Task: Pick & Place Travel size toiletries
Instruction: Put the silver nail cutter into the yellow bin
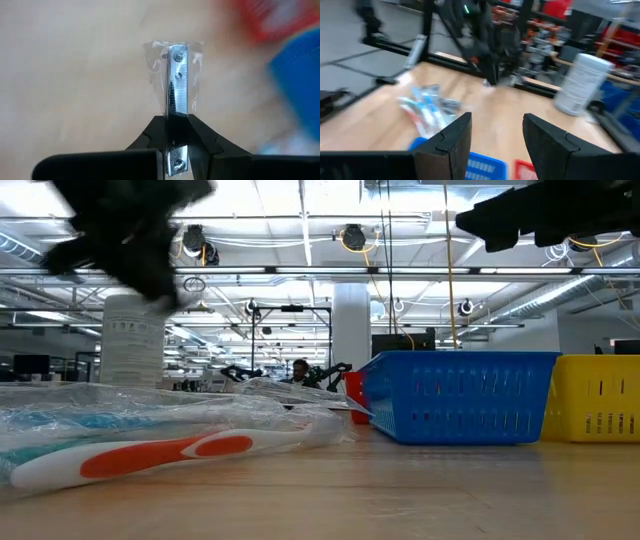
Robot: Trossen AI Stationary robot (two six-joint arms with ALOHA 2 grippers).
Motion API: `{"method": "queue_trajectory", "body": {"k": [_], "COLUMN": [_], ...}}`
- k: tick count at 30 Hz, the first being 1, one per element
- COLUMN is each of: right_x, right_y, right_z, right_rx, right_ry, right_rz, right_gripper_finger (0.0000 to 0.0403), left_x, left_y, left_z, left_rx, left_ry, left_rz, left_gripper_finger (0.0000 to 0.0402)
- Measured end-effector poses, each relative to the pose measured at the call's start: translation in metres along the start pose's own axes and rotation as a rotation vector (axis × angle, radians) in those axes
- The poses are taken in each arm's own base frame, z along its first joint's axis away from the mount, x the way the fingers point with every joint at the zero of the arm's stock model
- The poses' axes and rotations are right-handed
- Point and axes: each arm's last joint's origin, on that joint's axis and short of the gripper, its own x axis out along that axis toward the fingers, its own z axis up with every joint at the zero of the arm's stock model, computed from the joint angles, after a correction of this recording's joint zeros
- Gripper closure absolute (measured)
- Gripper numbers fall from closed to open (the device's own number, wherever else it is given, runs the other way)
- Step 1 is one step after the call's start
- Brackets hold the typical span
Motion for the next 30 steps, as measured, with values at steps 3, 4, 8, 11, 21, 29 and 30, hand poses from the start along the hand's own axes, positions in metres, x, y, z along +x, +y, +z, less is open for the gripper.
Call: {"method": "queue_trajectory", "body": {"k": [3,4,8,11,21,29,30], "right_x": [0.000,0.001,0.002,0.003,0.011,0.020,0.021], "right_y": [-0.004,-0.006,-0.011,-0.015,-0.015,-0.018,-0.018], "right_z": [0.000,0.001,0.003,0.004,0.005,0.006,0.005], "right_rx": [-0.006,-0.003,0.031,0.063,0.092,0.142,0.151], "right_ry": [0.006,0.003,-0.030,-0.053,-0.109,-0.205,-0.210], "right_rz": [-0.079,-0.095,-0.125,-0.147,-0.163,-0.140,-0.126], "right_gripper_finger": [0.0234,0.0234,0.0234,0.0234,0.0234,0.0214,0.0205], "left_x": [-0.010,-0.011,-0.006,0.008,0.048,0.070,0.071], "left_y": [-0.009,-0.013,-0.035,-0.052,-0.087,-0.091,-0.090], "left_z": [0.024,0.030,0.054,0.073,0.124,0.140,0.141], "left_rx": [0.162,0.241,0.545,0.699,0.974,0.934,0.928], "left_ry": [-0.220,-0.277,-0.407,-0.440,-0.616,-0.653,-0.641], "left_rz": [-0.119,-0.140,-0.194,-0.274,-0.864,-1.064,-1.059], "left_gripper_finger": [0.0368,0.0368,0.0368,0.0368,0.0368,0.0368,0.0368]}}
